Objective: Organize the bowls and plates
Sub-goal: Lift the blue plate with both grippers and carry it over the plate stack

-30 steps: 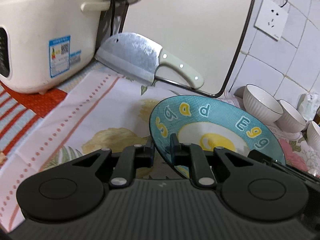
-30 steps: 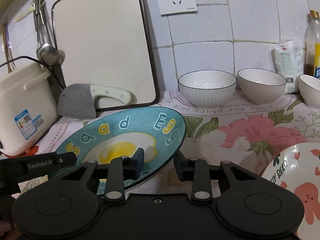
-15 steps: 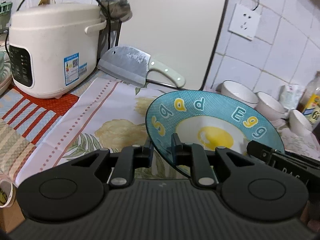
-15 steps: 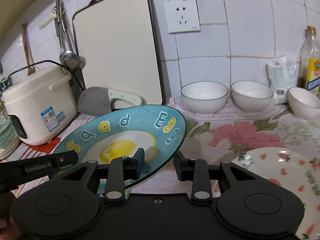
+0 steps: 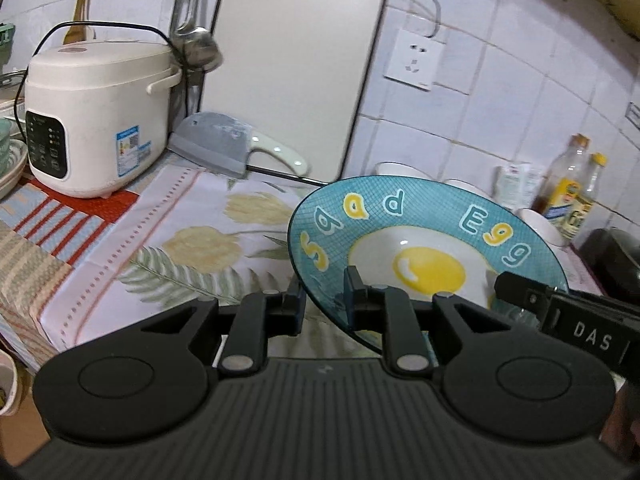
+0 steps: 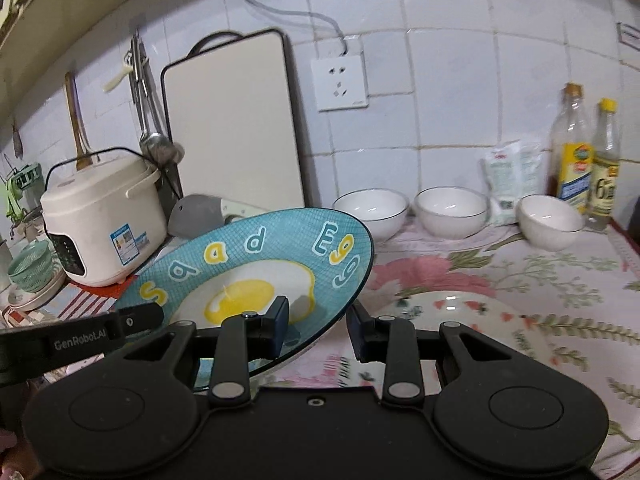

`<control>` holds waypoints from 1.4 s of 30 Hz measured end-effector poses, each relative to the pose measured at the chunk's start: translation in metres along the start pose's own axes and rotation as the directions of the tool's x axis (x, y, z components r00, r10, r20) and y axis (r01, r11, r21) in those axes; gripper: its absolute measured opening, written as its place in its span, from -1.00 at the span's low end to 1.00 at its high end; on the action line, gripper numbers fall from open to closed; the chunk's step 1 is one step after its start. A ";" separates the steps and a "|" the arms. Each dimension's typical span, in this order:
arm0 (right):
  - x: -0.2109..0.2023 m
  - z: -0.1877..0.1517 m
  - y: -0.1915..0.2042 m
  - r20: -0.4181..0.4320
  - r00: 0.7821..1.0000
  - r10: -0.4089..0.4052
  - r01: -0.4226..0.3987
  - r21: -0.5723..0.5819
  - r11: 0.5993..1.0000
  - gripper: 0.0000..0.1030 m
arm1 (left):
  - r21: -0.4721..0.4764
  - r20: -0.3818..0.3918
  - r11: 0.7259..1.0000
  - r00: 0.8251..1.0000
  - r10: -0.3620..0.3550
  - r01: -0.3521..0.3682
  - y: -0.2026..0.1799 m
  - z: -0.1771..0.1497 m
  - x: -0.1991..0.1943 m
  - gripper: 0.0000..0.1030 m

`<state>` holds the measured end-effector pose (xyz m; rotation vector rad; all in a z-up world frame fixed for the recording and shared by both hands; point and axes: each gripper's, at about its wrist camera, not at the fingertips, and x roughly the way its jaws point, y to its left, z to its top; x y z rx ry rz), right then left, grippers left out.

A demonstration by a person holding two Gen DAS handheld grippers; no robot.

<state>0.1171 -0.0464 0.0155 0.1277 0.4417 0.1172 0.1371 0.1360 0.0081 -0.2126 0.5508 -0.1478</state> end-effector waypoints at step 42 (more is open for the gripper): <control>-0.017 -0.061 -0.154 -0.078 0.997 -0.029 0.038 0.121 0.992 -0.28 | 0.125 -0.146 0.990 0.988 -0.042 0.060 -0.129 -0.071 0.043 -0.63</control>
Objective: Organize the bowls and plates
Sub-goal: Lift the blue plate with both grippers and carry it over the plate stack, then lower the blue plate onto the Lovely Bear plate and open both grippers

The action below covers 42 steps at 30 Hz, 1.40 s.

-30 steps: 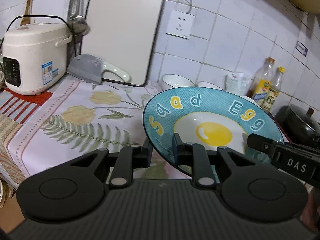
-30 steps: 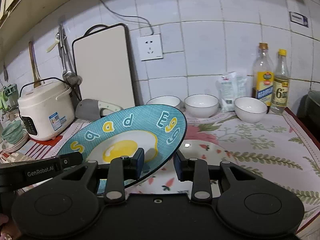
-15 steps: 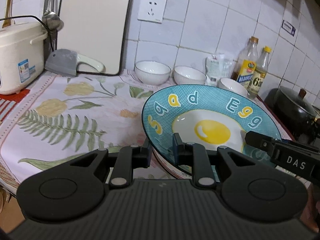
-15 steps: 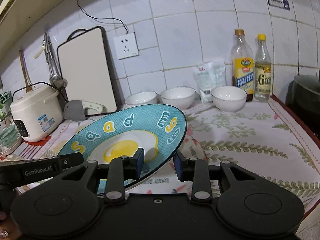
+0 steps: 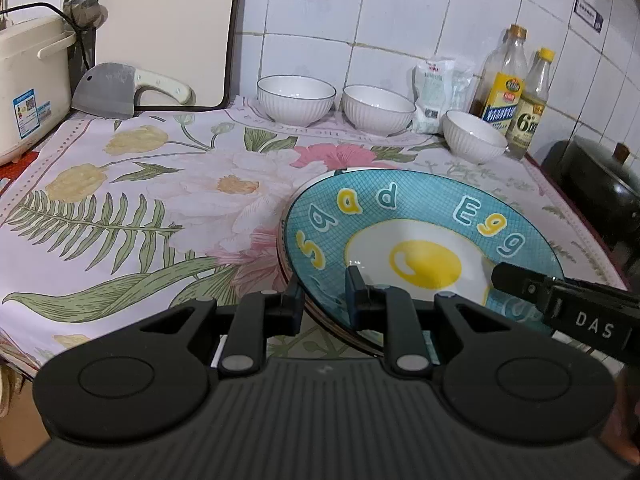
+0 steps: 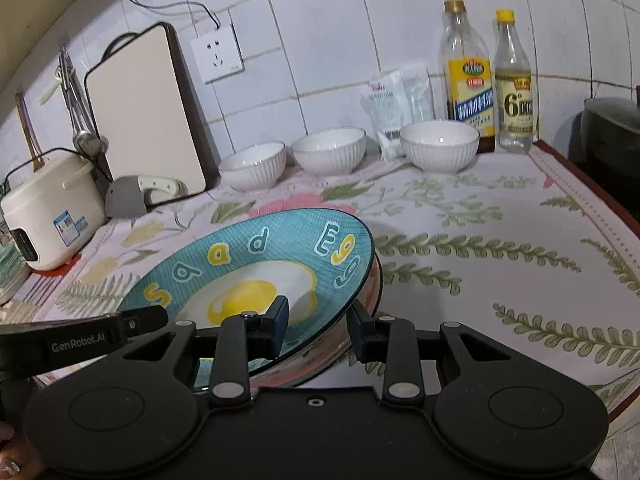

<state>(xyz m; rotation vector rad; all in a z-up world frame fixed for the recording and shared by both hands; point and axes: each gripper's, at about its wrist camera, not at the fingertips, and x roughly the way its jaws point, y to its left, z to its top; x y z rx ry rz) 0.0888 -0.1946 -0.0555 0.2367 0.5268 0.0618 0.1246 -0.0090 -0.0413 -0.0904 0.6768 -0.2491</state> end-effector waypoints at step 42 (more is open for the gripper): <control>0.017 -0.008 -0.012 0.036 0.999 -0.014 0.017 -0.102 0.995 -0.18 | 0.244 -0.057 0.968 0.995 0.078 -0.062 -0.027 0.008 0.011 -0.38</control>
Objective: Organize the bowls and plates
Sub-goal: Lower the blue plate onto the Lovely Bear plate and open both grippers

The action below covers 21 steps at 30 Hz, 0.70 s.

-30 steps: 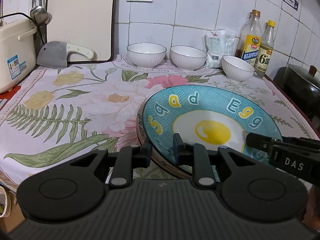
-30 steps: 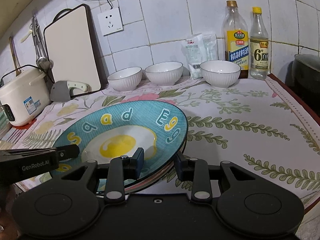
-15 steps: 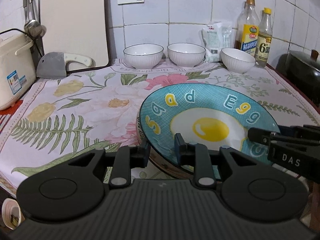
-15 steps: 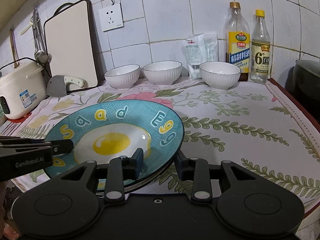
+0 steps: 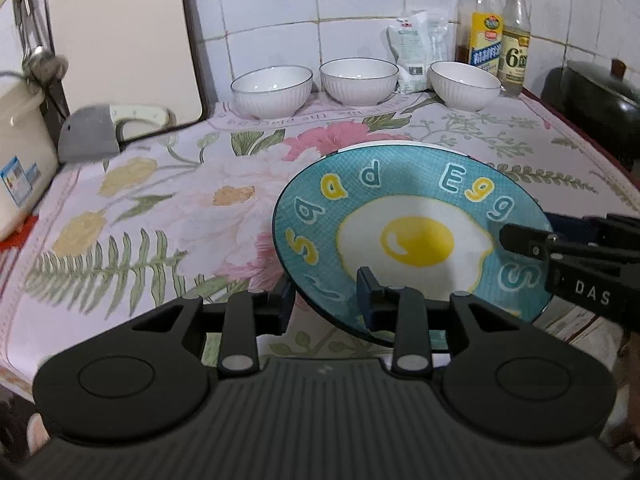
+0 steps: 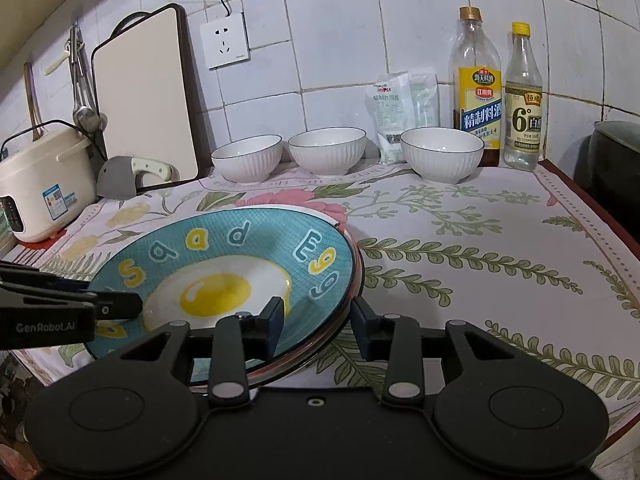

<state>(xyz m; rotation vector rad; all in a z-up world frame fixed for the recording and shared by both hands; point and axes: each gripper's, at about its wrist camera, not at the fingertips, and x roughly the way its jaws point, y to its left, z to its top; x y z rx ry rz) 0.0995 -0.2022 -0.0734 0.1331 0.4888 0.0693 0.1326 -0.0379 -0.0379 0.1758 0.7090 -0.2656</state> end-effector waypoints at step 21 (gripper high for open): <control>-0.059 0.004 -0.008 0.034 0.992 0.122 -0.121 -0.024 0.992 0.07 | 0.037 0.025 0.999 1.000 -0.019 0.018 -0.013 0.002 -0.042 -0.03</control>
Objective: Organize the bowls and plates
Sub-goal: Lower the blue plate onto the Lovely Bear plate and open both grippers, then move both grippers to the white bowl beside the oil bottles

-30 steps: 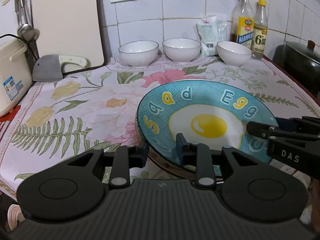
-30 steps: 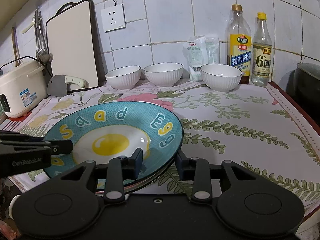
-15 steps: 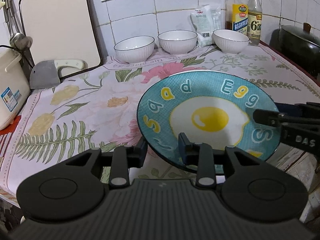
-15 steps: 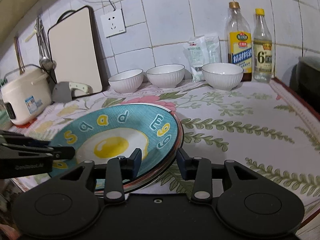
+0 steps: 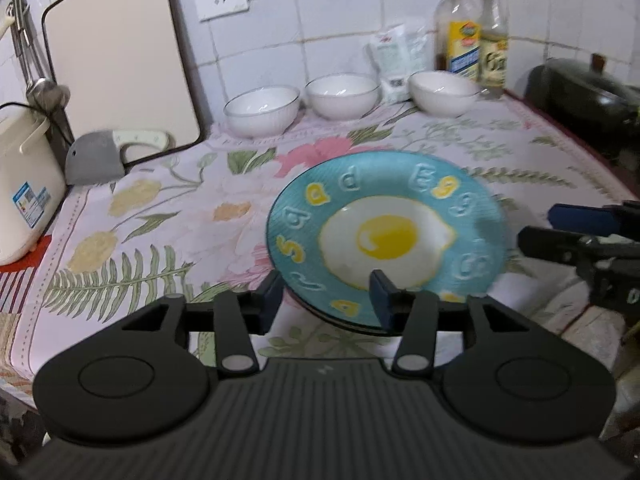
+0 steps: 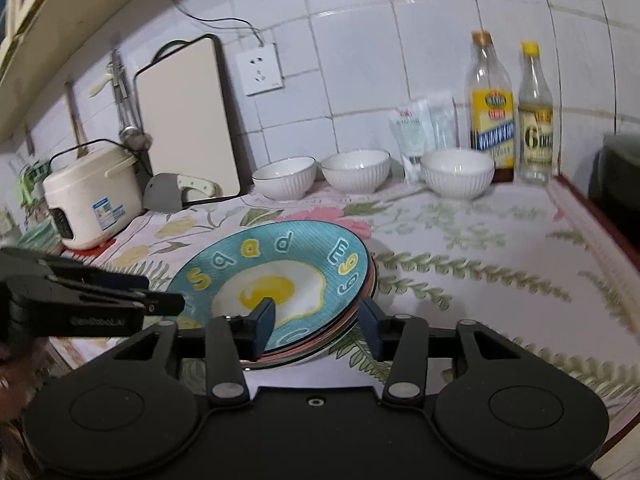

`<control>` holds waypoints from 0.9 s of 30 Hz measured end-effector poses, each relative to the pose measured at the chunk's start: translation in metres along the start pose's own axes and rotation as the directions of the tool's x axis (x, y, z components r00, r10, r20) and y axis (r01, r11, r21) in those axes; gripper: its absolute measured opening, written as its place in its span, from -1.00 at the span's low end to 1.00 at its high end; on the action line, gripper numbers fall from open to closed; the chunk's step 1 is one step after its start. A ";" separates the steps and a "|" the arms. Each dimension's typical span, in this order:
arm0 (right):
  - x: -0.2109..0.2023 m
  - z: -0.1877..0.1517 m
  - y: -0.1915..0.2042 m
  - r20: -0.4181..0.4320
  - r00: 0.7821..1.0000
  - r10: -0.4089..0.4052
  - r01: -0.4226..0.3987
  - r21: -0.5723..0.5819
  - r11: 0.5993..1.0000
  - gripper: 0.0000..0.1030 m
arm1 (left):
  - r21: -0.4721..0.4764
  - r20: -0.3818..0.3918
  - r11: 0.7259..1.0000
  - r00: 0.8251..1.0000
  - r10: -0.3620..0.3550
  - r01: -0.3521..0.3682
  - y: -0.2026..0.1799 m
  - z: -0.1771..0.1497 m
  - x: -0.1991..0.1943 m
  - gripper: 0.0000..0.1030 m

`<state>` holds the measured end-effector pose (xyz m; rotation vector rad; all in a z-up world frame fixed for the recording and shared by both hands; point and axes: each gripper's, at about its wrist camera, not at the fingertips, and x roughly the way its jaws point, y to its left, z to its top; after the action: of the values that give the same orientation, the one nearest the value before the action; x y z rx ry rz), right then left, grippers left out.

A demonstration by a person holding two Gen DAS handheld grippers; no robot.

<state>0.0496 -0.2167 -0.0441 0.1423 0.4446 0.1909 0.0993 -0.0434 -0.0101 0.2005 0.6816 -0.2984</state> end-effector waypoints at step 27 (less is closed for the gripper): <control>-0.096 0.061 -0.054 0.062 0.998 0.034 -0.025 -0.138 0.990 0.61 | 0.063 0.085 0.986 0.984 -0.157 0.152 -0.063 0.055 -0.087 0.27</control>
<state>-0.0003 -0.2959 0.0401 0.0201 0.3645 0.2446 0.0465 -0.0995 0.0820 0.1875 0.6008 -0.4731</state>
